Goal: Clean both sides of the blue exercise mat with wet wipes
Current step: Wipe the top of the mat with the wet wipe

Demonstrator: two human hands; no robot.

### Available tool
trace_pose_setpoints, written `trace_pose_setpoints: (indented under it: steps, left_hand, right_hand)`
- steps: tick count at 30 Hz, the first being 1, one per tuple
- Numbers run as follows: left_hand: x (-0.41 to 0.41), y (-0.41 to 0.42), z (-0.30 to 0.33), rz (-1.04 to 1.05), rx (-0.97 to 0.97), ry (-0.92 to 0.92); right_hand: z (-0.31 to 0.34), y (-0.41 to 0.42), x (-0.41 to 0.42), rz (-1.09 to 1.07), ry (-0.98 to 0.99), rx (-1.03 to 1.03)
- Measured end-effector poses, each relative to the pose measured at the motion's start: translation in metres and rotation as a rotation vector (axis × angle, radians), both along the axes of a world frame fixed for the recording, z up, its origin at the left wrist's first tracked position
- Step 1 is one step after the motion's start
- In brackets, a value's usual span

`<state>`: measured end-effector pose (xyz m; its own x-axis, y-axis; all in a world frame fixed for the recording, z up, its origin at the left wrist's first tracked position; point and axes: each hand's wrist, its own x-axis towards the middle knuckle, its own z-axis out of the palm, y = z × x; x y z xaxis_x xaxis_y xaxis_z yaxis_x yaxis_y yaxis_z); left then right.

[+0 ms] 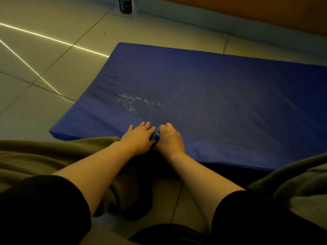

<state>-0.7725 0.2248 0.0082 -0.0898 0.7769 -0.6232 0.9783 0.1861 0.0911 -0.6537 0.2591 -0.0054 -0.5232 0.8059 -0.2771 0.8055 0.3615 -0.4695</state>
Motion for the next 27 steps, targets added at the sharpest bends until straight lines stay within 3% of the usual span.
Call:
trace_pose_setpoints:
  steps: [6,9,14,21,27]
  left_hand:
    - [-0.001,-0.008,0.002,-0.061,0.002,0.01]
    - [-0.002,-0.011,0.002,-0.055,0.02,0.002]
    - [0.002,-0.014,-0.002,-0.05,0.033,0.025]
    - [-0.001,-0.019,0.005,-0.121,0.001,0.001]
    - [0.006,-0.022,-0.005,-0.129,0.046,0.097]
  right_hand:
    - [0.001,0.018,0.068,-0.326,-0.162,0.063]
    - [0.007,0.012,0.056,-0.297,-0.16,0.076]
    - [0.004,-0.022,0.017,-0.051,-0.017,0.032]
    - [0.009,0.001,0.078,-0.364,-0.204,0.089]
    - [0.014,-0.039,0.02,-0.043,-0.042,0.06]
